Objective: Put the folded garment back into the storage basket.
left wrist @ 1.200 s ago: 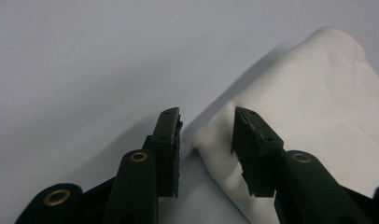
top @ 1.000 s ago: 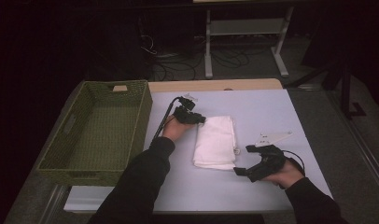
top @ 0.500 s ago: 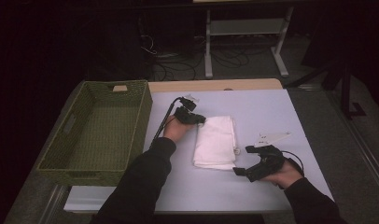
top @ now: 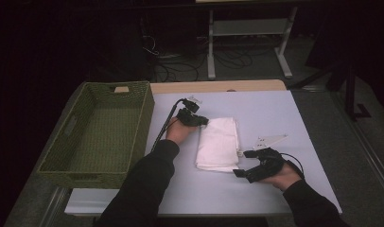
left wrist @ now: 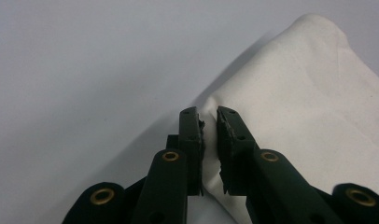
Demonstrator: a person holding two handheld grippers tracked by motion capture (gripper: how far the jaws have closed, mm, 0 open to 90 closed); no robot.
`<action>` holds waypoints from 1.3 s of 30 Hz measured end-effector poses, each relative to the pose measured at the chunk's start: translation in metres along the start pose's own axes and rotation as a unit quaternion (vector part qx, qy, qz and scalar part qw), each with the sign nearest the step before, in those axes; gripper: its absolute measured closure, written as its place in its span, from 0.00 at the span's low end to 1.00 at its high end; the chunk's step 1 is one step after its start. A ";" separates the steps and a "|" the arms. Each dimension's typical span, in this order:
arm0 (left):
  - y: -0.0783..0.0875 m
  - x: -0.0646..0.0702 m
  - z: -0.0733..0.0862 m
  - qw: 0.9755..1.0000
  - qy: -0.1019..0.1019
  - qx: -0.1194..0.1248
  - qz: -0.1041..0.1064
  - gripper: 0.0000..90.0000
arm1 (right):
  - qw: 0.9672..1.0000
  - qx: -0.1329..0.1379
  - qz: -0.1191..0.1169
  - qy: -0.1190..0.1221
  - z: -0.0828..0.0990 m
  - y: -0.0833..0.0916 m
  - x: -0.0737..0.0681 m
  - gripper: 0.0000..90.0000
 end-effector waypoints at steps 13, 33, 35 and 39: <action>0.000 0.000 0.000 1.000 -0.005 0.000 -0.002 0.89 | 1.000 -0.027 0.008 -0.001 0.004 -0.012 0.006 0.30; 0.000 0.001 0.000 1.000 -0.006 -0.001 -0.006 0.89 | 0.997 -0.070 0.015 0.019 0.011 -0.030 0.010 0.50; 0.000 0.001 -0.001 1.000 -0.007 -0.001 -0.006 0.89 | 0.997 -0.069 0.021 0.023 0.011 -0.030 0.010 0.53; 0.000 0.001 0.000 1.000 -0.007 -0.002 -0.005 0.89 | 0.996 -0.076 0.039 0.039 0.011 -0.030 0.010 0.64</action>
Point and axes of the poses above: each handheld gripper's, and its own axes: y roughly backward along the jaws, z roughly out of its underside, x roughly to its right, the point moved 5 cm from there along -y, roughly forward along the jaws, and after that the axes turned 12 degrees about -z, right-handed, at the moved point
